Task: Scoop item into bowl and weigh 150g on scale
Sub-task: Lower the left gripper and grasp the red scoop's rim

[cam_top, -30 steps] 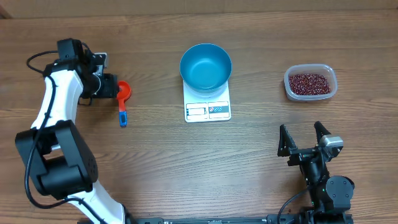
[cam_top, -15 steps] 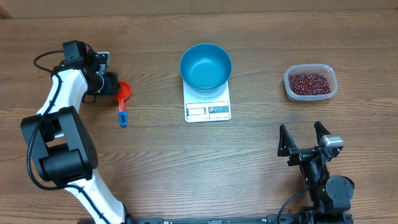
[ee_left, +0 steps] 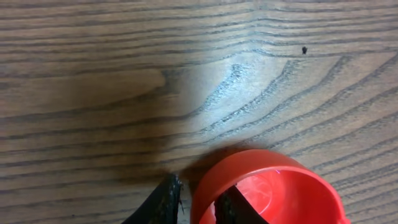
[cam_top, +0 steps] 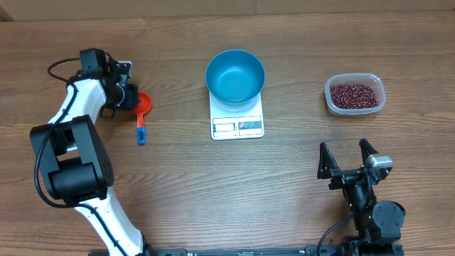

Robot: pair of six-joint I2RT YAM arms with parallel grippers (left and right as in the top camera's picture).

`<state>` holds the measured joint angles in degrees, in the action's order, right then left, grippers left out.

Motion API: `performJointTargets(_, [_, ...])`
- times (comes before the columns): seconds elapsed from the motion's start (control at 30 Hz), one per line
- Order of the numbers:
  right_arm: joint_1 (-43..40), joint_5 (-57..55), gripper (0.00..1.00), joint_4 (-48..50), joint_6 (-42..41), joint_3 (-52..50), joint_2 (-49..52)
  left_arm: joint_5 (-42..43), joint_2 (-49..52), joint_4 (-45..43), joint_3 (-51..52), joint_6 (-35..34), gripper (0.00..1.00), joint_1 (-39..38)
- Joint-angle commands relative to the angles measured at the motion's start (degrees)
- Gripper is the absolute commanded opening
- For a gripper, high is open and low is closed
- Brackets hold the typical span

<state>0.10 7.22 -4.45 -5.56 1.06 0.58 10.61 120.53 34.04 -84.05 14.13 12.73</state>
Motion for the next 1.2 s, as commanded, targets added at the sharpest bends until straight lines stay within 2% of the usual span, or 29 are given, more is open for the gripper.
performJointTargets(0.0, [0.3,-0.3,1.00,0.3,-0.2,-0.6,-0.4,-0.7,0.9,-0.6,-1.3,0.7,0.19,-0.4])
performJointTargets(0.57, [0.3,-0.3,1.00,0.3,-0.2,-0.6,-0.4,-0.4,1.0,-0.9,-1.2,-0.5,0.15,-0.4])
performJointTargets(0.67, [0.3,-0.3,1.00,0.3,-0.2,-0.6,-0.4,-0.4,1.0,-1.0,-1.2,-0.5,0.17,-0.4])
performJointTargets(0.8, [0.3,-0.3,1.00,0.3,-0.2,-0.6,-0.4,-0.4,1.0,-1.1,-1.2,-0.5,0.27,-0.4])
performJointTargets(0.9, [0.3,-0.3,1.00,0.3,-0.2,-0.6,-0.4,-0.4,1.0,-1.1,-1.2,-1.0,0.30,-0.4])
performJointTargets(1.17, [0.3,-0.3,1.00,0.3,-0.2,-0.6,-0.4,-0.5,1.0,-1.1,-0.6,-4.4,0.24,-0.4])
